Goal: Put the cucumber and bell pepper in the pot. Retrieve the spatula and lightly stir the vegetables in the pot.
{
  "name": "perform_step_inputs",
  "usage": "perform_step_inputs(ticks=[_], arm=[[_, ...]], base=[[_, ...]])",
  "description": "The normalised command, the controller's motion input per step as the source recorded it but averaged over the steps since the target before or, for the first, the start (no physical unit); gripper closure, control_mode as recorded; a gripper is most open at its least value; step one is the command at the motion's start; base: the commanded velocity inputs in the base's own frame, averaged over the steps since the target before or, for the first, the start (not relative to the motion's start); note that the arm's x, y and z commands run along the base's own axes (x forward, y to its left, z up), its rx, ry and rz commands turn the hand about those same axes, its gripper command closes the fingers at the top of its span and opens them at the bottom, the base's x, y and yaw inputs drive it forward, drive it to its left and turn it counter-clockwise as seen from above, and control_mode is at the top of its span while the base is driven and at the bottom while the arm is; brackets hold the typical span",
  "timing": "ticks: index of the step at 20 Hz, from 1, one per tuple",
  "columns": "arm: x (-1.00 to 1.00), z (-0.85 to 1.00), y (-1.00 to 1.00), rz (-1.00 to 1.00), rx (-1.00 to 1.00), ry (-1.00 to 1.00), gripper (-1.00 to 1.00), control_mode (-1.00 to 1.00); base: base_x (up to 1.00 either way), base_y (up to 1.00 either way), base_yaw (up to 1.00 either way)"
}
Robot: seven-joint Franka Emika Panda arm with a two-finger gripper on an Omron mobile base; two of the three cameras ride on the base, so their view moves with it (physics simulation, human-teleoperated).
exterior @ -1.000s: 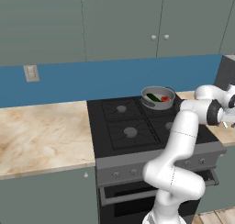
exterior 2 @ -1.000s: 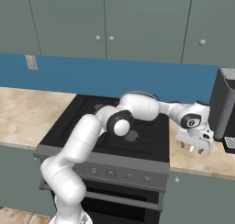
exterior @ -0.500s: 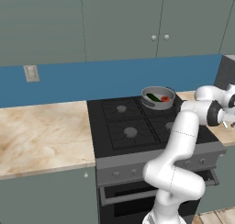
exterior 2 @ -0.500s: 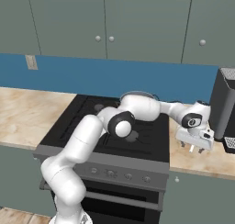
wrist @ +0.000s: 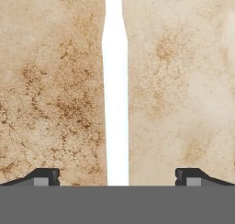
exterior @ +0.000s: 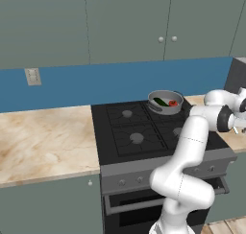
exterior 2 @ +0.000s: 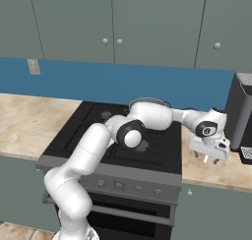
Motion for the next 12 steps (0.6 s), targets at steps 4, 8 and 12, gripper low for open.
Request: perform_step_inputs(ticks=[4,8,12], arm=[[0.0,0.0,0.0,0.0,0.0,0.0,1.0,-1.0],[0.0,0.0,0.02,0.0,0.0,0.01,1.0,-1.0],[0.0,0.0,0.01,0.0,0.0,0.03,1.0,-1.0]], base=[[0.0,0.0,0.0],[0.0,0.0,0.0],[0.0,0.0,0.0]])
